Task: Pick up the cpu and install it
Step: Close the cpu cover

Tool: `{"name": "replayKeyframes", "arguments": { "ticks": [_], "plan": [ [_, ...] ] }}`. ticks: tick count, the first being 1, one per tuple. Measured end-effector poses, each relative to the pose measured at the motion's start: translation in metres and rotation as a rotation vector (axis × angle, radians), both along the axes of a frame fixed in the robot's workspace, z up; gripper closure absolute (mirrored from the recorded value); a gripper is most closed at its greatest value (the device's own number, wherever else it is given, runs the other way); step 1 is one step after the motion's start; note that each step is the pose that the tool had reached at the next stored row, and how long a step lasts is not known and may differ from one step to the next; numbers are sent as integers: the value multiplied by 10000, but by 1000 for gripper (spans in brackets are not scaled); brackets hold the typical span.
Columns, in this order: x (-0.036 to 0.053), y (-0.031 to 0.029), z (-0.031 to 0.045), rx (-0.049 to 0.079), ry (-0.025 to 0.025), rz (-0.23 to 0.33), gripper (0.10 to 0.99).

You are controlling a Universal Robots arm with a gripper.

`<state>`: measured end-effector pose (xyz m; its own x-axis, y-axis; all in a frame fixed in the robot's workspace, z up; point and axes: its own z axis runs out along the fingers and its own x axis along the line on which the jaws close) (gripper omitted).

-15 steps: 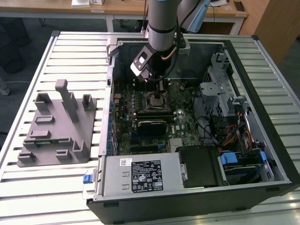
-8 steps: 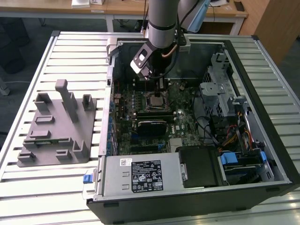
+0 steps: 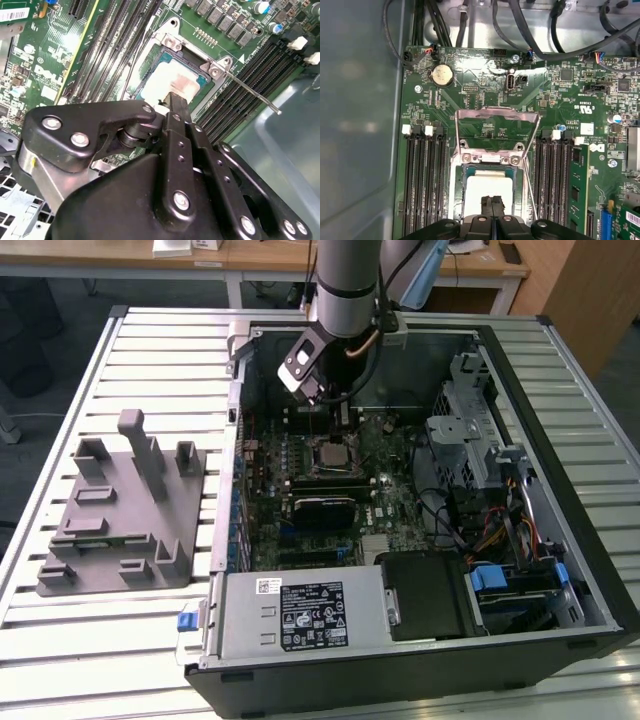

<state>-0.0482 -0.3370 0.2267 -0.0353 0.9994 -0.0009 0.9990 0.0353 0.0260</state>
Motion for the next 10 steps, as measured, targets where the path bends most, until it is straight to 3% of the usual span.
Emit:
{"name": "replayKeyframes", "arguments": {
  "ticks": [10],
  "plan": [
    [0,0,169,-1,8,-1,980]
  ]
}}
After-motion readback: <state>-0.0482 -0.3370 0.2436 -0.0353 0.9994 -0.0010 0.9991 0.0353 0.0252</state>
